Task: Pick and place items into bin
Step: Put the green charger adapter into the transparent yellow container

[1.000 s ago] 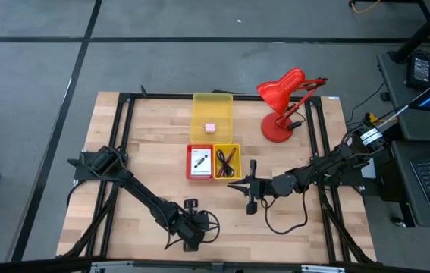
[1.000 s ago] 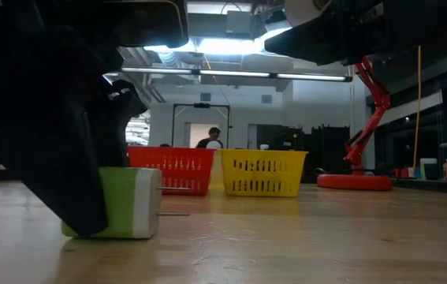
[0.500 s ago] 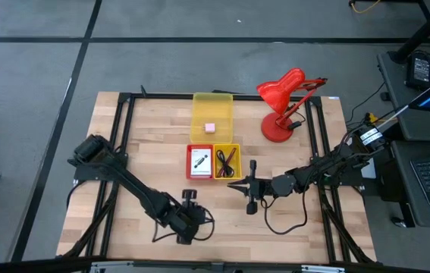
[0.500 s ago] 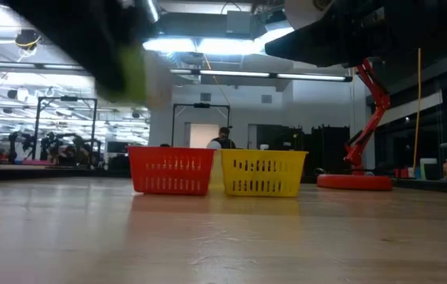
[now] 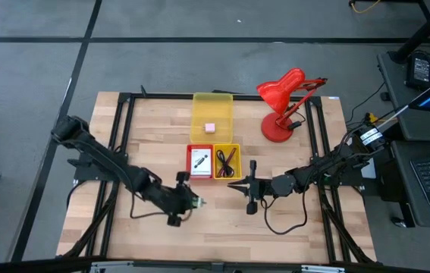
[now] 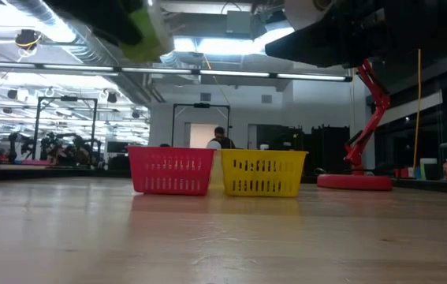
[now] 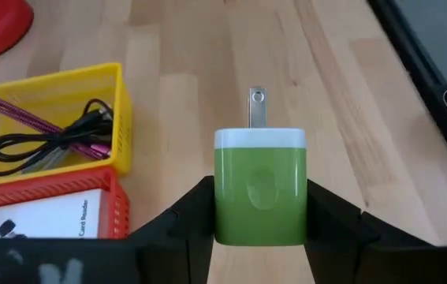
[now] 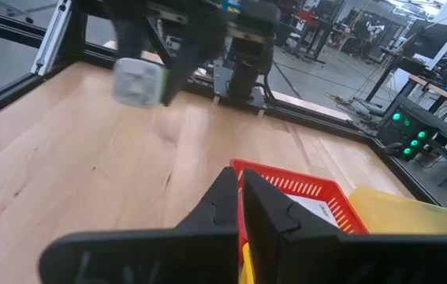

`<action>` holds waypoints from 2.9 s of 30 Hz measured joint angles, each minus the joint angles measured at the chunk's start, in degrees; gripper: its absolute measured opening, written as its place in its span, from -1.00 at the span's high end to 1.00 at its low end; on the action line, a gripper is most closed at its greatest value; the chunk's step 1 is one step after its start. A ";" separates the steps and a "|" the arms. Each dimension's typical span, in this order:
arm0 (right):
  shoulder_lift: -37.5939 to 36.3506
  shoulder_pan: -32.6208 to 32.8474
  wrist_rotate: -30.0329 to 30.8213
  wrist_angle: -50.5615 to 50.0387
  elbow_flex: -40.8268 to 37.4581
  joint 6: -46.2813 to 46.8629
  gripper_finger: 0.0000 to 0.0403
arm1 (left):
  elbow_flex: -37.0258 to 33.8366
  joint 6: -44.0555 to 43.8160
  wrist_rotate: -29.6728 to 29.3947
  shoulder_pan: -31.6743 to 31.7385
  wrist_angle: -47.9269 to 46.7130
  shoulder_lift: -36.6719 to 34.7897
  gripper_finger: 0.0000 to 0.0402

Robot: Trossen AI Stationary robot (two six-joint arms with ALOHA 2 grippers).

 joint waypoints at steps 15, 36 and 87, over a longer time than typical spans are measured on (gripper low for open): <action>0.02 -0.34 0.00 0.47 0.00 1.44 0.98 | -21.47 13.09 10.43 8.88 24.23 -13.85 0.28; 0.04 -5.95 0.13 1.81 0.00 -1.60 0.98 | -25.41 26.24 18.47 29.12 39.29 -14.26 0.28; 0.02 -19.55 0.00 3.78 0.00 -4.72 0.98 | 3.33 29.19 21.77 58.62 8.68 11.94 0.28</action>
